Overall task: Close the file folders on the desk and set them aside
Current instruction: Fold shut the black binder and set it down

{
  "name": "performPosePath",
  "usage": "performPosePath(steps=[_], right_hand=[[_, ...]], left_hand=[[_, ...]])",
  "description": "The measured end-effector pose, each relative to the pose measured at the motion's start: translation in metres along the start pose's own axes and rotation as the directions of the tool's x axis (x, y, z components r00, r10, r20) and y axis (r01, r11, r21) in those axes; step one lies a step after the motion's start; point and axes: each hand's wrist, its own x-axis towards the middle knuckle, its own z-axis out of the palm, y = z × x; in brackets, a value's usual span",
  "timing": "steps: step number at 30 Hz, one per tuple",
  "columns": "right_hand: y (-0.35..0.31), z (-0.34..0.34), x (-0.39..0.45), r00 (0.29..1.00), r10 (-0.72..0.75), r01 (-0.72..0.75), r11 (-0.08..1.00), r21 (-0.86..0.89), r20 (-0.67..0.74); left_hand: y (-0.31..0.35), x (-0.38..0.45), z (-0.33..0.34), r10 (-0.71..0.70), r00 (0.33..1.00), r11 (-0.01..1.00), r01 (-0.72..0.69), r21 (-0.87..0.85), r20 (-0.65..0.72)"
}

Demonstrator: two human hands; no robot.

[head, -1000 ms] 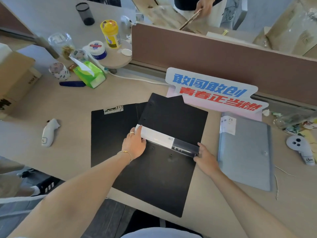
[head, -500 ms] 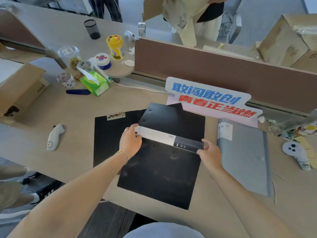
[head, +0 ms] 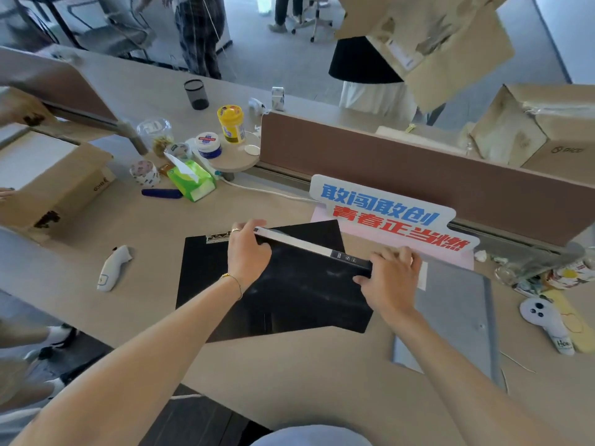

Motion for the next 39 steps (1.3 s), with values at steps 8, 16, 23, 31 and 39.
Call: performPosePath(steps=[8, 16, 23, 31, 39], right_hand=[[-0.019, -0.015, -0.006, 0.982, -0.138, 0.173, 0.933, 0.317, -0.128], [-0.044, -0.011, -0.016, 0.917, -0.392, 0.394, 0.866, 0.309, -0.071], [-0.055, -0.004, -0.020, 0.812, -0.560, 0.399, 0.736, 0.546, 0.163], [-0.069, 0.017, 0.006, 0.870, -0.437, 0.264, 0.806, 0.530, 0.230], [-0.052, 0.043, 0.026, 0.859, -0.124, -0.296, 0.672, 0.679, 0.497]], left_hand=[[0.028, -0.015, 0.017, -0.086, 0.995, 0.996, 0.086, 0.009, 0.054], [0.046, -0.027, 0.021, -0.346, 0.938, 0.892, 0.335, -0.303, 0.017], [0.017, -0.025, 0.004, -0.402, 0.914, 0.860, 0.358, -0.364, -0.051], [-0.022, -0.024, -0.021, -0.436, 0.898, 0.776, 0.406, -0.482, 0.054], [-0.041, -0.027, -0.045, -0.317, 0.892, 0.578, 0.451, -0.680, 0.323]])
